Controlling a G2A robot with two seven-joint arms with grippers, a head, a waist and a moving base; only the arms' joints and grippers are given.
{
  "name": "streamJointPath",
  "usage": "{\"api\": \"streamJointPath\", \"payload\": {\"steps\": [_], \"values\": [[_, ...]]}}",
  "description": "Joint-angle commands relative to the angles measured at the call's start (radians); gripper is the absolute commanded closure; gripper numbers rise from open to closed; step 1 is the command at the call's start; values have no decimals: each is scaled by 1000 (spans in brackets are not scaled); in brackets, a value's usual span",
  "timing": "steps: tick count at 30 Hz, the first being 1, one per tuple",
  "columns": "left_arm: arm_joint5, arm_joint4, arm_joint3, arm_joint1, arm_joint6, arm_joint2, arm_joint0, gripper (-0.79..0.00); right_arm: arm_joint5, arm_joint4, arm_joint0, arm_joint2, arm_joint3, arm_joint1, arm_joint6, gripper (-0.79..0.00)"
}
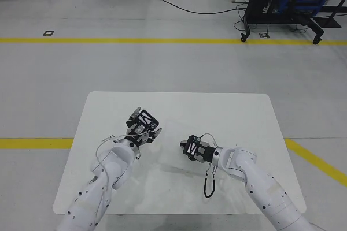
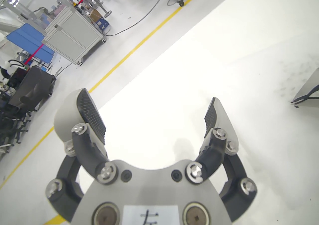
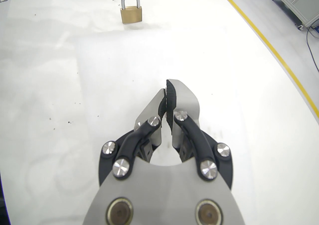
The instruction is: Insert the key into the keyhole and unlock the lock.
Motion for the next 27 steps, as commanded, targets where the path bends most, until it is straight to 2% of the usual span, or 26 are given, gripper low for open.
{"api": "streamJointPath", "payload": {"steps": [1, 5, 13, 27], "values": [[-1, 32, 37, -8, -12, 48, -30, -785, 0, 0, 0, 0, 0, 0, 0, 0], [-6, 20, 78, -19, -13, 79, -56, -785, 0, 0, 0, 0, 0, 0, 0, 0], [-26, 136, 152, -28, -48, 135, -82, -785, 0, 0, 0, 0, 0, 0, 0, 0], [-38, 138, 233, -44, -34, 144, -112, -785, 0, 0, 0, 0, 0, 0, 0, 0]]}}
